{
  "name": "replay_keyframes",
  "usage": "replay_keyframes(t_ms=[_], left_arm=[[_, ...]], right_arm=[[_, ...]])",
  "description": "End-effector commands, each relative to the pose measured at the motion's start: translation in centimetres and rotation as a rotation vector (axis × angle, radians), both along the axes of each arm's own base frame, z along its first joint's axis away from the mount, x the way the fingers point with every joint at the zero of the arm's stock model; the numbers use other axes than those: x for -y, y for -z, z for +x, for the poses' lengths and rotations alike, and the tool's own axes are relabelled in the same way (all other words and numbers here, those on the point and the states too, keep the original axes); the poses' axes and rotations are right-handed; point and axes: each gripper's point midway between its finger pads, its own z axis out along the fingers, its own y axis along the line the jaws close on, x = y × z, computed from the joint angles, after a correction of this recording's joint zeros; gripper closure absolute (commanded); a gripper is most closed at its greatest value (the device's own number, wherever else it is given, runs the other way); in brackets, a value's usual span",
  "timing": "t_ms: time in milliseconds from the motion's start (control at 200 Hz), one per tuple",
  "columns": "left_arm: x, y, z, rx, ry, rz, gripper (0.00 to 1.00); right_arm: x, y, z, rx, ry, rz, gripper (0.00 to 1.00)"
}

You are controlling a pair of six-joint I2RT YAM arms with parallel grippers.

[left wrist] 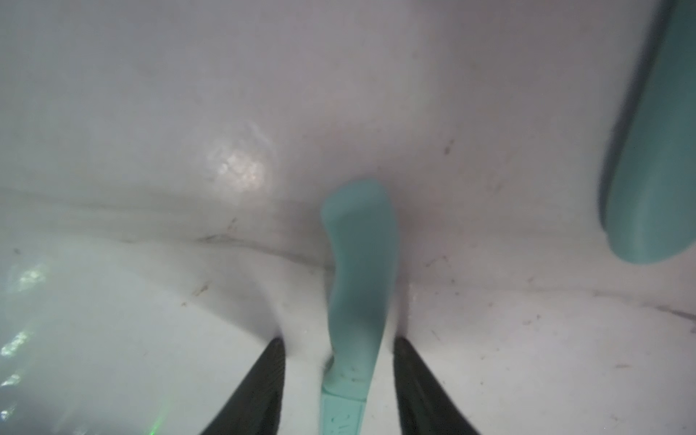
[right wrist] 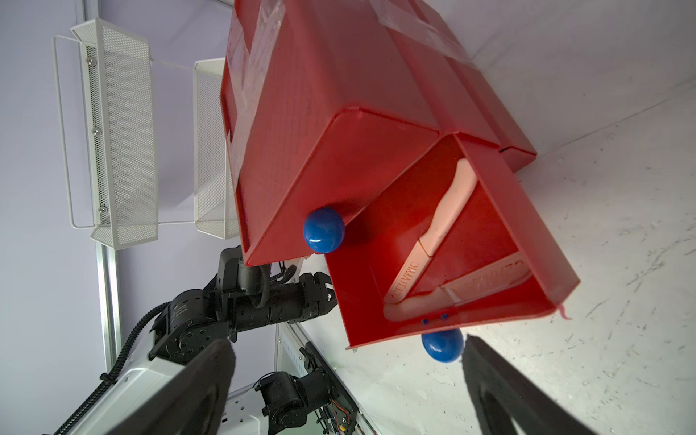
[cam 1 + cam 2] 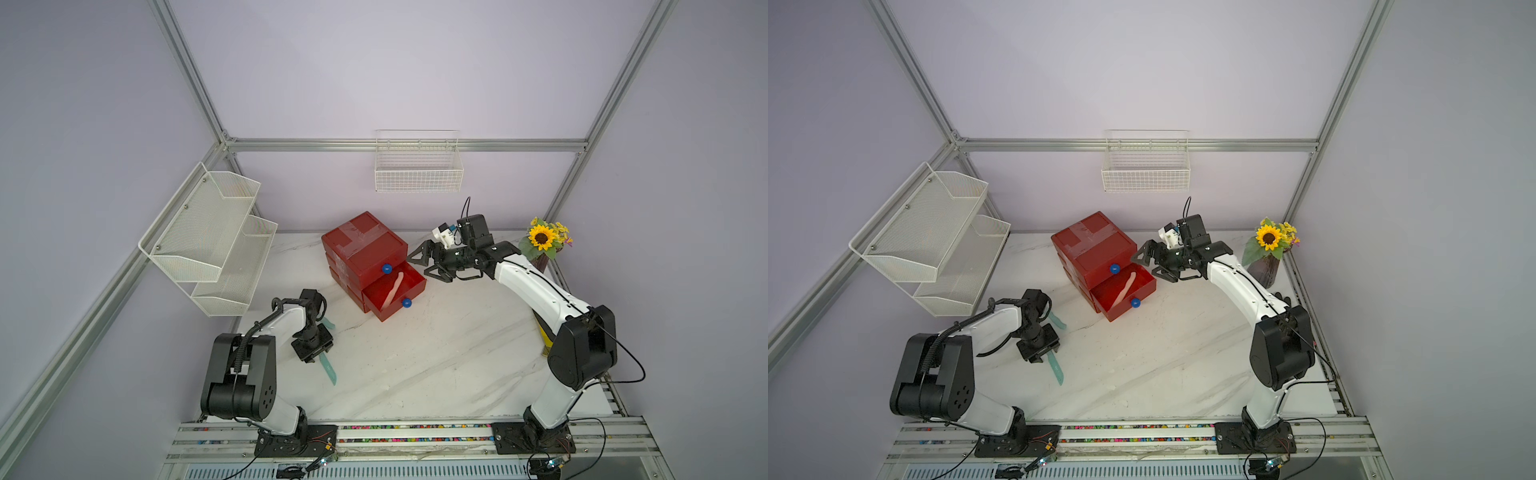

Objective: Place the fruit knives into the drawer by color
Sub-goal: Pick up the fruit knife from the center of the board.

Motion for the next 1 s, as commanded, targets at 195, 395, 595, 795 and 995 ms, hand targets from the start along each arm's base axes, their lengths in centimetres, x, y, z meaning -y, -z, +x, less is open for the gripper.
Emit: replay_keyframes(t_ms=[195,395,595,795,995], left_arm=[[-0.9,2.0,-0.2,0.007,-0.008,0.045,0.59],[-1.1,2.3,0.5,0.065,-0.054,0.053,0.69],[-1.1,2.8,0.3,0.059,-0.045,0.052,0.91],[-0.8,2.6,0.0,0.06,-0.016,0.033,0.91],[-0.4,0.7,-0.2,0.074,0.046,0.011,0.88]], right_arm=[[0.9,1.1,-0.6,-0.009,-0.01,-0.004,0.02],[1.1,1.1,-1.0,-0.009,-0.012,-0.005,0.03],[1.5,0.9,-1.4,-0.005,-0.009,-0.003,0.03],[1.5,0.5,-2.1,0.009,-0.021,0.011,0.03],[0.9,-0.5,-4.2,0.069,-0.082,0.058,0.03]])
